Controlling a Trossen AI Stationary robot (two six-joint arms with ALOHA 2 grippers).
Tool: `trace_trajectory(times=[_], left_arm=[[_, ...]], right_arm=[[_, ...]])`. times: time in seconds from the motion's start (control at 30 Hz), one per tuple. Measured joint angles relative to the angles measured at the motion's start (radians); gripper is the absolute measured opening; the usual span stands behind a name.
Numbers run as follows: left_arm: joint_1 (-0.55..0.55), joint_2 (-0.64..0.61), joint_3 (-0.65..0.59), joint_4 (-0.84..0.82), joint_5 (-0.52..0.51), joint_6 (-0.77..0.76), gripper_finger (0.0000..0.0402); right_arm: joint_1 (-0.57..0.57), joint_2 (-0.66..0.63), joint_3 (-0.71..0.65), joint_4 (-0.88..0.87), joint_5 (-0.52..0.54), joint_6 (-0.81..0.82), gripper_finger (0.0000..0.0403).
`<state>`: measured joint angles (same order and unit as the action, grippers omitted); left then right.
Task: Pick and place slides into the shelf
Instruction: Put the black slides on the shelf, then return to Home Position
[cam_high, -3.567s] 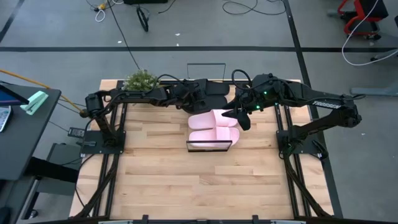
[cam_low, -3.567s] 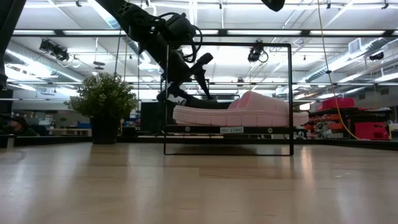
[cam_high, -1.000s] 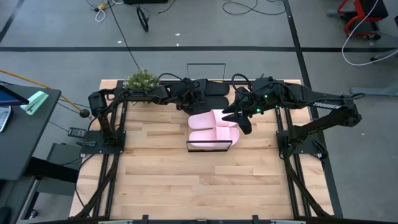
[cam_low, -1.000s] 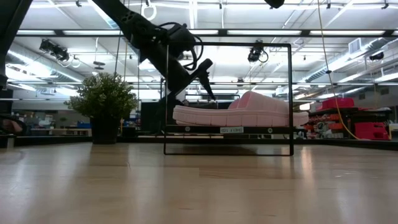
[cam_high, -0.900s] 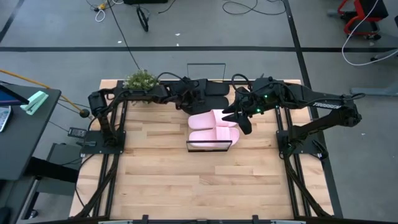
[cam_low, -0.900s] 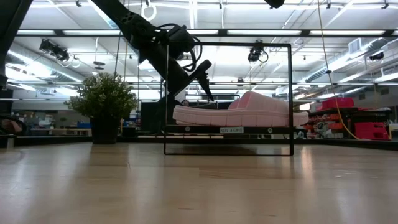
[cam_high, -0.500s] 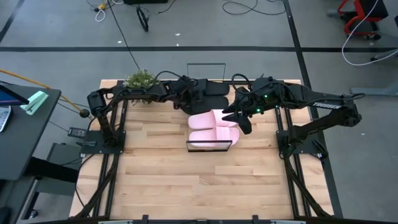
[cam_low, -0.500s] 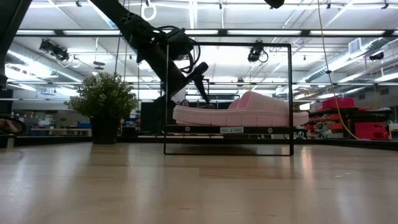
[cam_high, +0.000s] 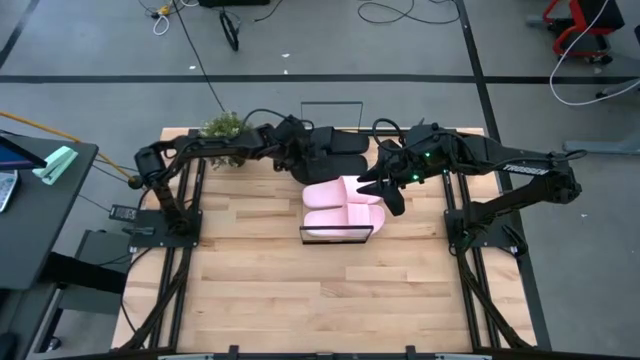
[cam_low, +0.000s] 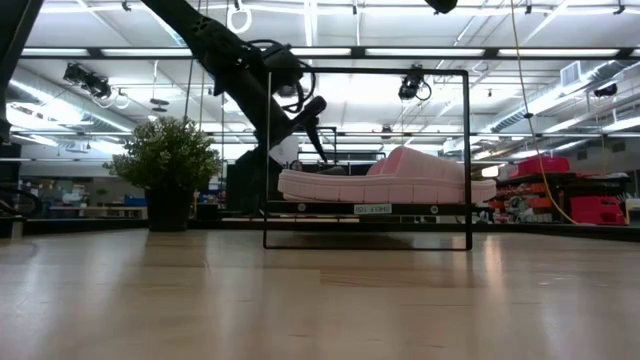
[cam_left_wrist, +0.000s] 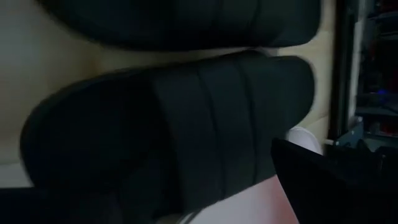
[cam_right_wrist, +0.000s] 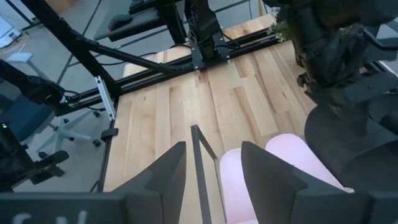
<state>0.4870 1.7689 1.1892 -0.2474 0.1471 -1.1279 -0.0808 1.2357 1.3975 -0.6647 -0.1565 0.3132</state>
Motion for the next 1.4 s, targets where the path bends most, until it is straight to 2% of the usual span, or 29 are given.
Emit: trace_trajectory(times=[0.47,0.73,0.87,1.03,1.17,1.27,1.4], left_arm=[[-0.007,-0.166,0.000,-0.148,-0.032,0.133,0.0298],[-0.103,-0.347,0.000,-0.150,-0.144,0.278,0.0298],[-0.171,-0.410,-0.016,-0.133,-0.235,0.312,0.0298],[-0.255,-0.507,-0.214,0.185,-0.276,0.255,0.0298],[-0.319,-0.567,-0.403,0.415,-0.327,0.168,0.0298],[-0.379,-0.618,-0.486,0.591,-0.363,0.203,0.0297],[-0.473,-0.689,-0.538,0.688,-0.375,0.406,0.0297]], right_arm=[[-0.002,0.000,0.000,-0.025,0.019,-0.023,0.0160],[-0.025,0.000,0.000,-0.148,0.058,-0.049,0.0160],[-0.038,-0.014,0.000,-0.203,0.054,-0.064,0.0160],[-0.059,-0.051,0.000,-0.296,0.120,-0.080,0.0160],[-0.091,-0.089,0.000,-0.359,0.124,-0.072,0.0160],[-0.109,-0.115,0.000,-0.425,0.125,-0.074,0.0160],[-0.128,-0.176,-0.044,-0.445,0.119,-0.061,0.0160]])
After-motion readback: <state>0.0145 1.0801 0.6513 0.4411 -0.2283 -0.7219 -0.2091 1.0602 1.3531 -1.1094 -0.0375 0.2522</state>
